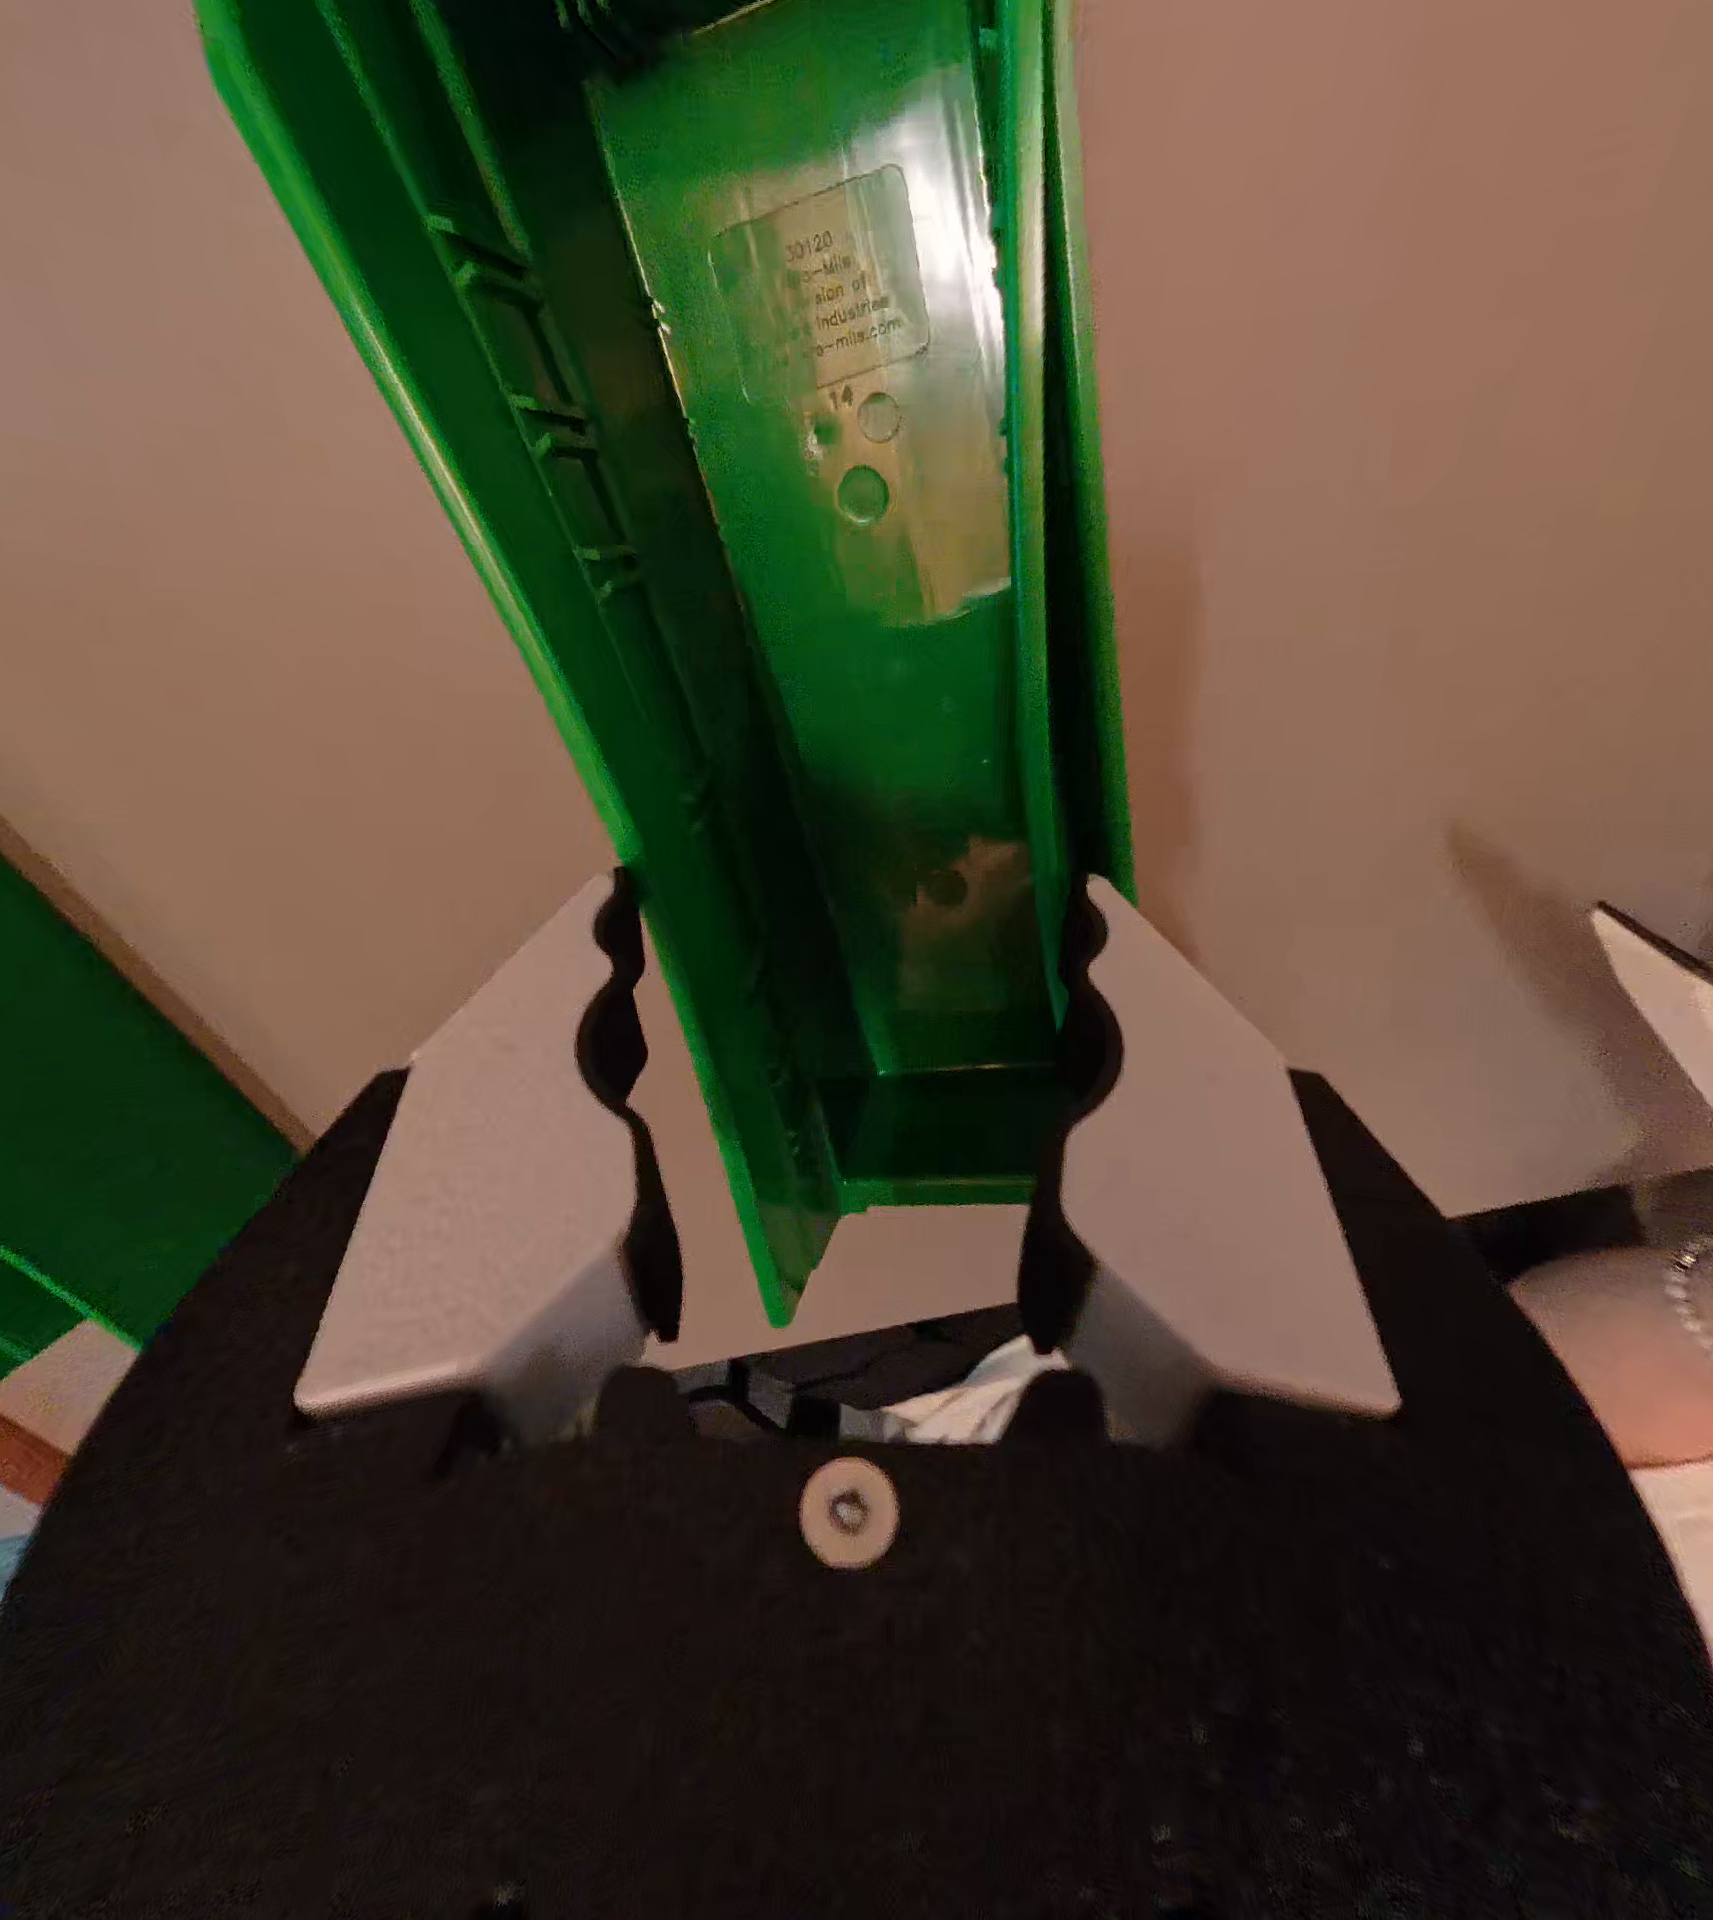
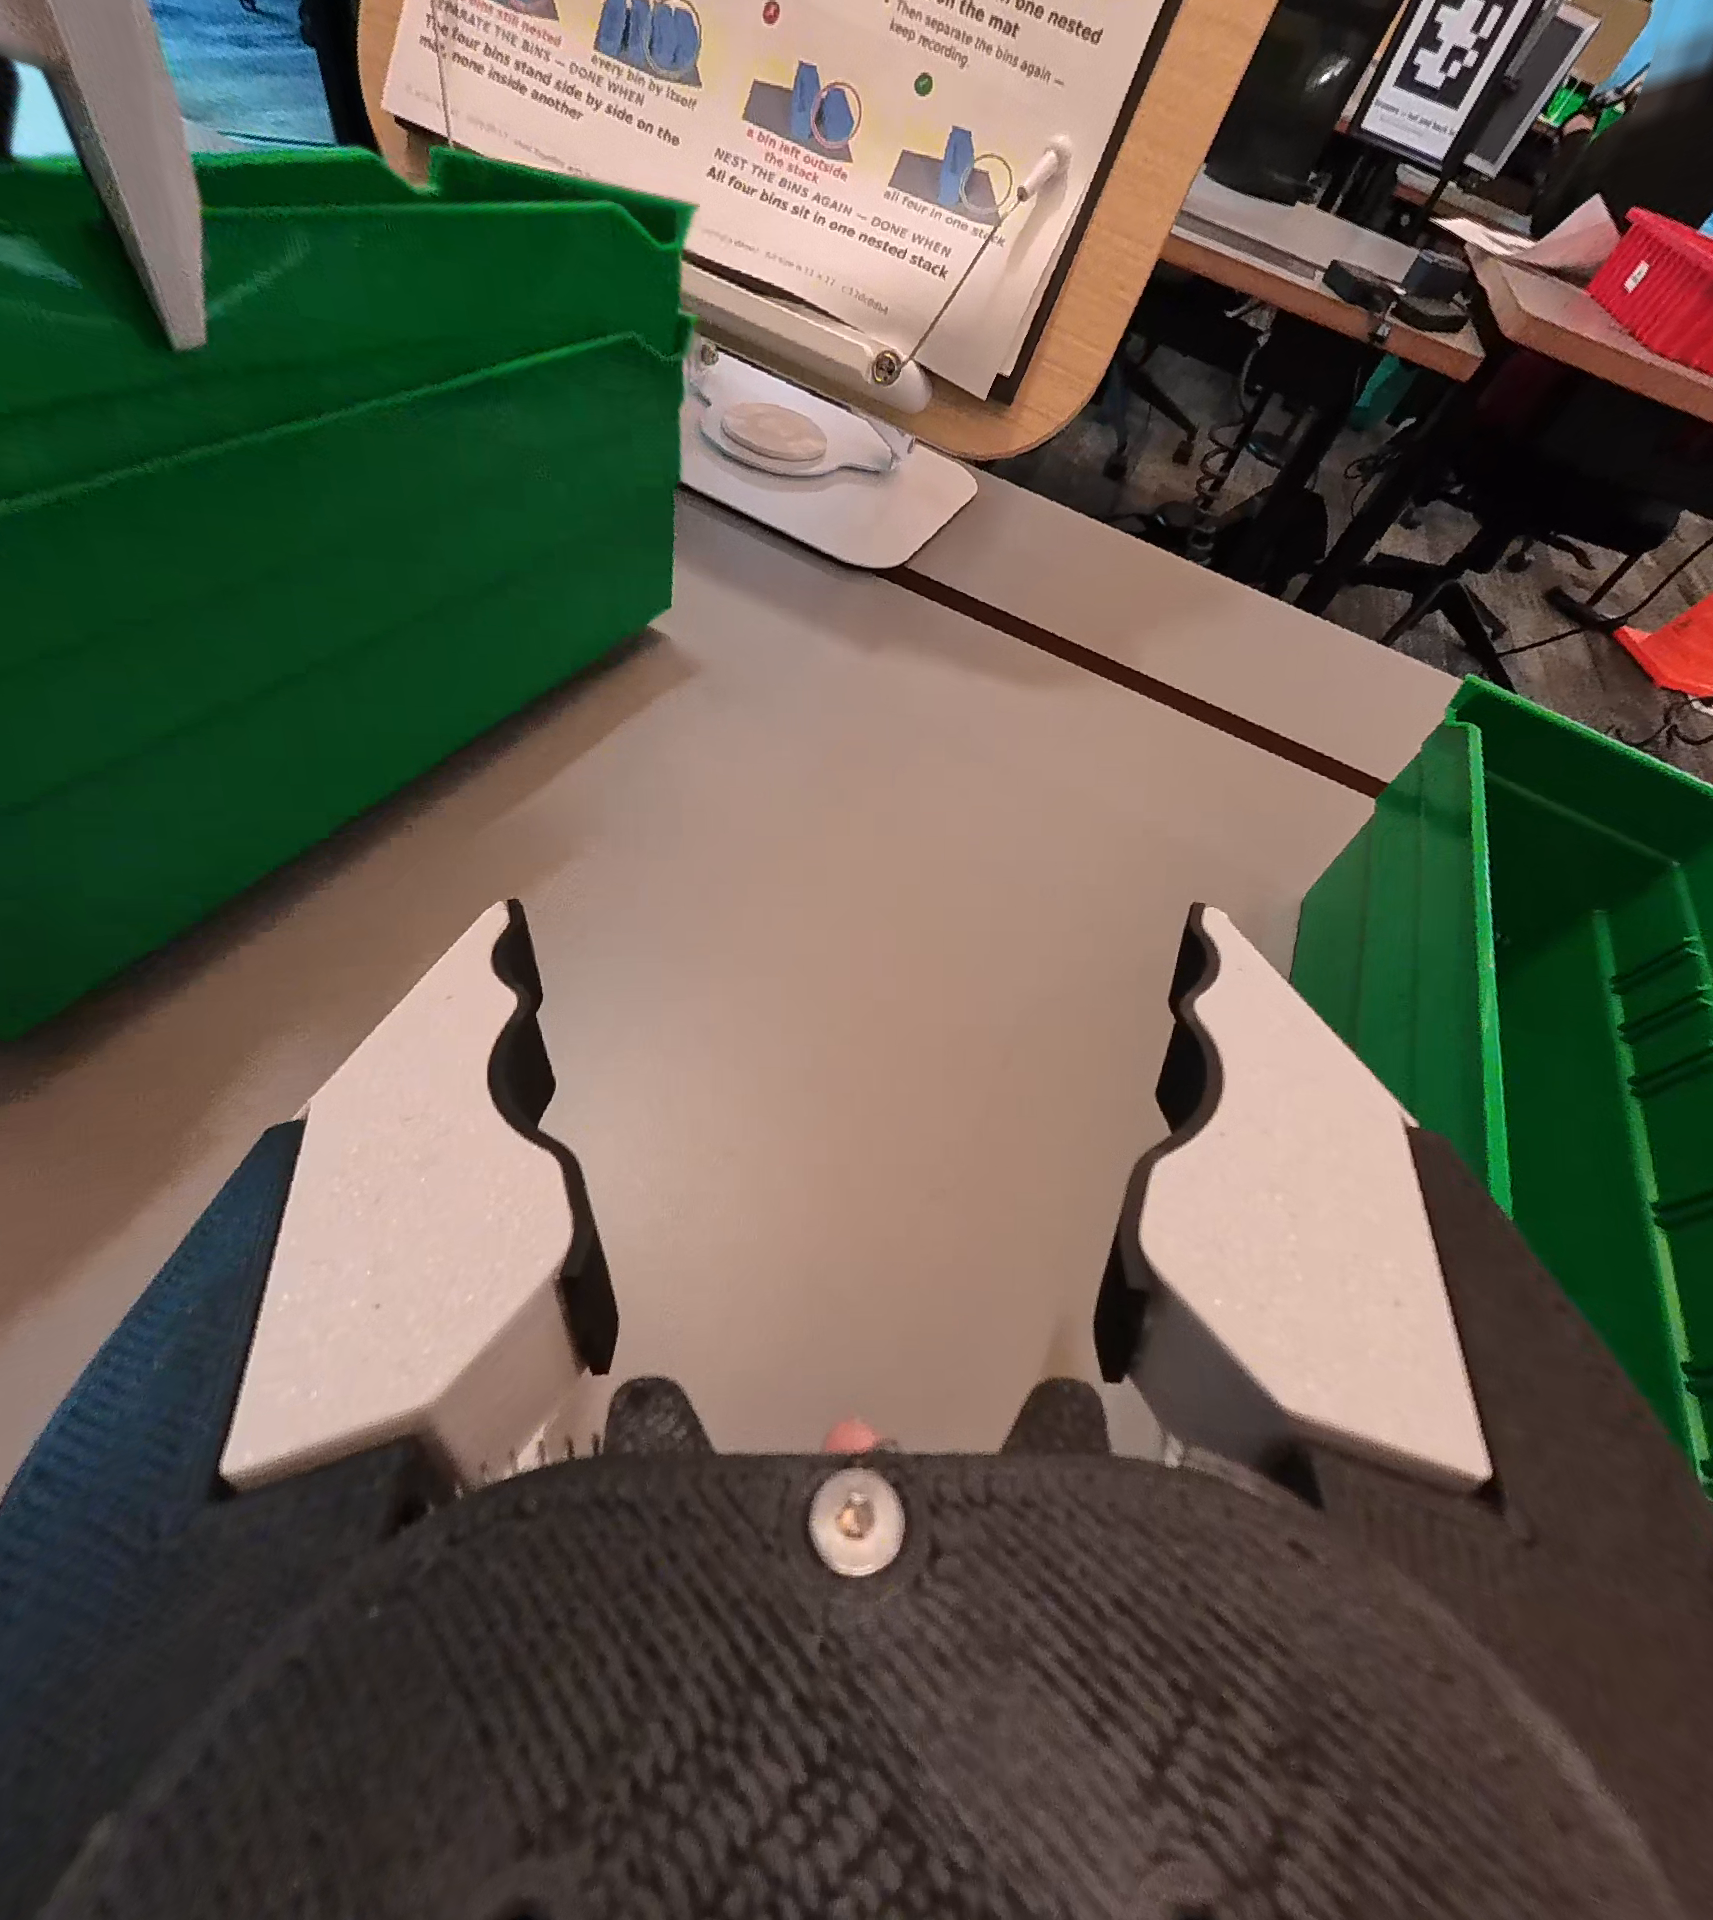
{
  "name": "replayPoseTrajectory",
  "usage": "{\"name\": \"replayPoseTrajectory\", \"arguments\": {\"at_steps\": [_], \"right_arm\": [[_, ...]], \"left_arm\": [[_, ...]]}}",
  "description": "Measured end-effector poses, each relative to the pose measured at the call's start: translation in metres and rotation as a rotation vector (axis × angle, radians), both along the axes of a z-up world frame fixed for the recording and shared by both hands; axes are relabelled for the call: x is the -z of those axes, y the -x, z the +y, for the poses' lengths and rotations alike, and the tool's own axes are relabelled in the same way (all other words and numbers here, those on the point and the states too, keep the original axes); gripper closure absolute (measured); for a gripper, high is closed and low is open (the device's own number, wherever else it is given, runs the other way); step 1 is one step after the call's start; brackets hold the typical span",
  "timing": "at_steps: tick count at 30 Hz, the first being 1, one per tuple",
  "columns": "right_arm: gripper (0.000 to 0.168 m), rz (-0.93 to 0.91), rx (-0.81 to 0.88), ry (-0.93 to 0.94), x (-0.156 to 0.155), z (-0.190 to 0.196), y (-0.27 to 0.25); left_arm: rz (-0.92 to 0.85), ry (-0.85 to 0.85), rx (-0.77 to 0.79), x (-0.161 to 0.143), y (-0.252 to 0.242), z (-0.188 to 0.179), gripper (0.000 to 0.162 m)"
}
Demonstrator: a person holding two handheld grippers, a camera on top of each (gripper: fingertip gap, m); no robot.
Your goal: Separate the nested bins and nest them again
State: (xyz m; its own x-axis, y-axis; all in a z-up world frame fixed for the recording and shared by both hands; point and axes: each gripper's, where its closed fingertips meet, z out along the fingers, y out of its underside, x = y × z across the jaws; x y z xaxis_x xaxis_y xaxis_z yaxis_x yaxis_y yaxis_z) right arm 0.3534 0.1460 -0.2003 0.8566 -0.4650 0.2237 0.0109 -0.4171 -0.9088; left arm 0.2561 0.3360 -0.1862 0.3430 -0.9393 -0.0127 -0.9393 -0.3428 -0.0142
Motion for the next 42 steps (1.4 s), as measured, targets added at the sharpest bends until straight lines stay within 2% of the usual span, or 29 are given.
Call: {"name": "replayPoseTrajectory", "arguments": {"at_steps": [9, 13, 19, 25, 30, 36, 42], "right_arm": [[0.048, 0.001, 0.005, -0.005, -0.002, -0.002, 0.000], [0.048, 0.006, 0.005, -0.005, -0.001, -0.003, -0.001], [0.048, 0.005, 0.001, -0.006, -0.002, -0.002, 0.001], [0.048, 0.005, -0.003, 0.003, -0.001, -0.001, 0.002], [0.048, 0.007, -0.002, 0.010, 0.002, -0.001, 0.001], [0.048, 0.013, -0.001, 0.017, 0.005, -0.001, 0.000], [0.048, 0.020, 0.004, 0.018, 0.008, -0.002, -0.003]], "left_arm": [[-0.010, 0.020, -0.021, -0.014, 0.004, 0.000, 0.085], [0.005, -0.040, -0.013, -0.020, 0.006, 0.003, 0.084], [0.011, -0.010, -0.034, -0.018, 0.009, -0.003, 0.083], [0.036, 0.004, -0.035, 0.002, 0.013, -0.010, 0.072], [-0.007, -0.056, -0.001, 0.006, 0.002, -0.005, 0.060], [-0.071, -0.114, 0.052, 0.004, -0.019, 0.005, 0.059], [0.022, -0.105, 0.023, 0.023, -0.015, 0.006, 0.044]]}}
